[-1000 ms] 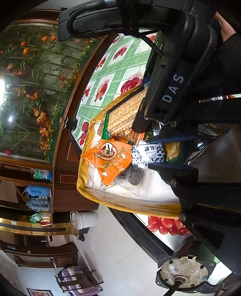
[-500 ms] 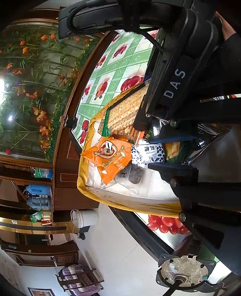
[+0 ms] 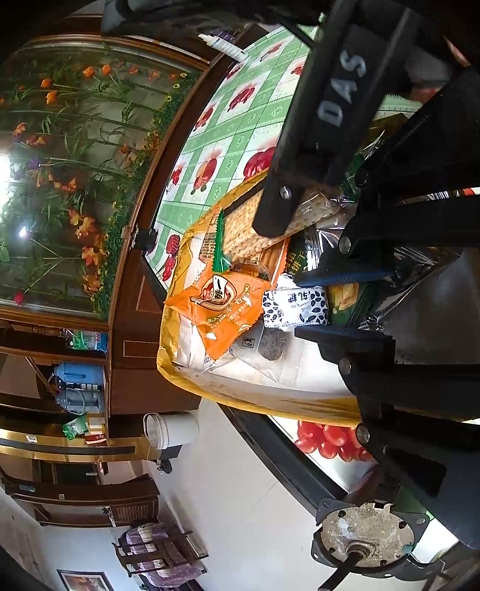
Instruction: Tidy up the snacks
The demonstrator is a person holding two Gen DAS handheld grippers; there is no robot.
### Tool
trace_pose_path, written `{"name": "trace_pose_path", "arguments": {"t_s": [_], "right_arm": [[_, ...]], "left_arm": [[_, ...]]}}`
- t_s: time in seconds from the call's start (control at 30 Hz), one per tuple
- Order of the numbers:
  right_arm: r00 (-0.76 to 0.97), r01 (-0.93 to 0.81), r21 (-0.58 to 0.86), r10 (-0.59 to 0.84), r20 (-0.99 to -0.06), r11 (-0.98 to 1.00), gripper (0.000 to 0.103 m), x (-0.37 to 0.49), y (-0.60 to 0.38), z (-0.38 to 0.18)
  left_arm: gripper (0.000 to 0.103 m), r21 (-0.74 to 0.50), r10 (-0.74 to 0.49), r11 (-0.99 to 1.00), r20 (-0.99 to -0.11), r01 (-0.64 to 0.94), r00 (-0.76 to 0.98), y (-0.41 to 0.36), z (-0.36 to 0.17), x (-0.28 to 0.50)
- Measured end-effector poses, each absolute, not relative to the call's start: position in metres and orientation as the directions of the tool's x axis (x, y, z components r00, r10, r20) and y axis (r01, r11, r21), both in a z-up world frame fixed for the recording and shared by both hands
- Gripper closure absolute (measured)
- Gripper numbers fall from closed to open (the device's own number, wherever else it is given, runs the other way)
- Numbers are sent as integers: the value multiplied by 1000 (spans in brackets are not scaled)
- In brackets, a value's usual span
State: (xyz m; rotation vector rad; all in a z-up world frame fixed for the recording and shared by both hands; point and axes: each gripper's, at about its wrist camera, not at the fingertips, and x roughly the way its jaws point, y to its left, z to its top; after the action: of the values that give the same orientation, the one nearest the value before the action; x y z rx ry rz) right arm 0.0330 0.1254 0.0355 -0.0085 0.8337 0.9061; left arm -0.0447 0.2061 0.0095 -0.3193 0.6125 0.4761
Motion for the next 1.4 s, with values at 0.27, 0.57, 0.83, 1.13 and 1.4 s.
{"name": "trace_pose_path", "arguments": {"t_s": [0.27, 0.57, 0.83, 1.13, 1.4], "right_arm": [[346, -691, 345, 709, -614, 636, 48, 30, 106, 47], [352, -694, 343, 714, -604, 633, 45, 23, 80, 50], [372, -698, 317, 703, -606, 642, 38, 11, 43, 46], [396, -682, 313, 694, -602, 661, 36, -4, -1, 40], [449, -665, 286, 675, -586, 690, 29, -12, -25, 42]], "left_arm": [[73, -138, 349, 839, -606, -526, 715, 206, 12, -47], [73, -95, 393, 834, -590, -544, 705, 202, 17, -48], [47, -83, 430, 828, -541, -554, 723, 186, 25, -56], [17, -72, 475, 815, -485, -575, 734, 164, 33, -67], [3, 16, 509, 825, -455, -565, 730, 146, 38, -66]]}}
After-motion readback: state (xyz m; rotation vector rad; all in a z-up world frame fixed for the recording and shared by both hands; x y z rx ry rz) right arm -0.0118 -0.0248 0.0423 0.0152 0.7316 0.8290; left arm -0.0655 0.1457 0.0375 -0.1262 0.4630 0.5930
